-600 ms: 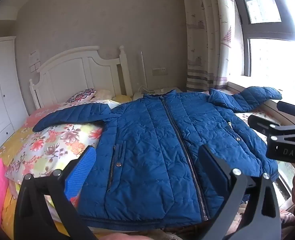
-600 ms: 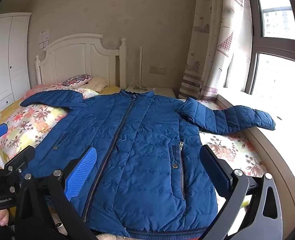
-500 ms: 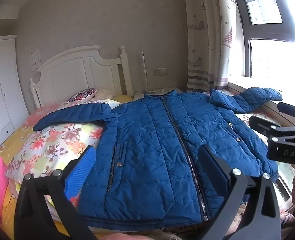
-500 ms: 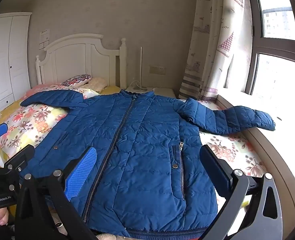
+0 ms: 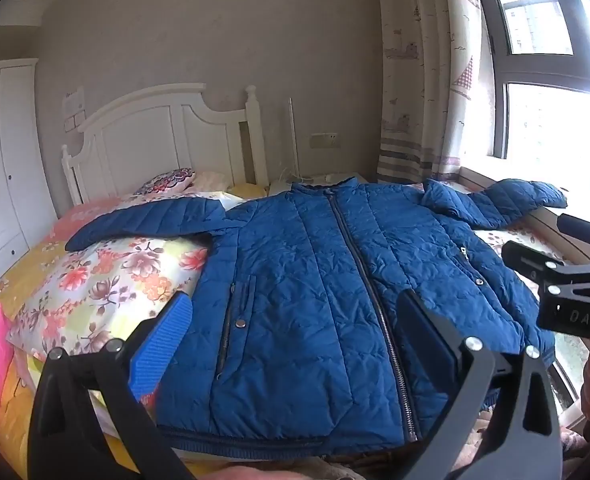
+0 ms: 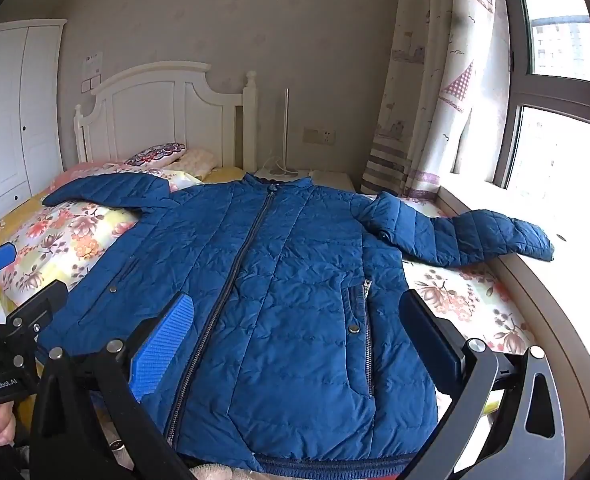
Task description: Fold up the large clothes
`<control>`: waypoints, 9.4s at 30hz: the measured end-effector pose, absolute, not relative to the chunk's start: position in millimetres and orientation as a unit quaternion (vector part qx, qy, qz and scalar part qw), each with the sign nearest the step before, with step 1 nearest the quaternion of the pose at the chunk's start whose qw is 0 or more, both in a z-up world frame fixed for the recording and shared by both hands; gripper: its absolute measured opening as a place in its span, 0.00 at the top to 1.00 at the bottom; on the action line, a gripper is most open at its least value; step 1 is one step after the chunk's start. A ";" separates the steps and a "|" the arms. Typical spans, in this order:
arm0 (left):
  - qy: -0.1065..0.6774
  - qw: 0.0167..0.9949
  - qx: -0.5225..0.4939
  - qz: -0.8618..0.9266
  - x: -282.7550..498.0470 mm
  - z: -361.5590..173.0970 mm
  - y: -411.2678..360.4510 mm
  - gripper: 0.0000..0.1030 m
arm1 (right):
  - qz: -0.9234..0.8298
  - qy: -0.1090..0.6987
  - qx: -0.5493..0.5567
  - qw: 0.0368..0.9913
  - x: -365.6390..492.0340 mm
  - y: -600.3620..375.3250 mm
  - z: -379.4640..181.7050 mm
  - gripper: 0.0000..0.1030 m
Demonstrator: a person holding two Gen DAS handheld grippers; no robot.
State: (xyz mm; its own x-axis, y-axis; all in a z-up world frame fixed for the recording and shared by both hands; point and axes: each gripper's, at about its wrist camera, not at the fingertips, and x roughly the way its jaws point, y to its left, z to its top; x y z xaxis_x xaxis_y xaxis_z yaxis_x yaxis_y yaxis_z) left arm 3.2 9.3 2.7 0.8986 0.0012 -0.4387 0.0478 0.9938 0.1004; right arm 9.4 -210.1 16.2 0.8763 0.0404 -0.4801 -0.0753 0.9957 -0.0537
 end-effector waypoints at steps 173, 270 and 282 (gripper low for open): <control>0.376 0.864 -0.323 -0.082 394.3 -85.2 97.8 0.65 | 0.073 0.409 0.138 0.899 274.4 -368.4 -118.3 0.54; 0.426 0.903 -0.026 0.045 408.4 -125.3 56.3 0.02 | 0.062 0.426 0.013 0.902 464.0 -279.7 -58.3 0.14; 0.261 0.911 -0.316 0.036 346.8 -87.7 168.5 0.02 | -0.001 0.435 -0.040 0.899 396.1 -303.1 -105.0 0.05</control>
State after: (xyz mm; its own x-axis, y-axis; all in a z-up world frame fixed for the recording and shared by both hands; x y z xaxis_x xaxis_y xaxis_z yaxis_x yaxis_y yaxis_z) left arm 346.8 168.5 -87.7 0.8608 -0.0992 -0.4991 -0.2308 0.7979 -0.5568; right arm 396.1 -303.1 -105.0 0.6213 -0.0357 -0.7827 -0.0336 0.9968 -0.0721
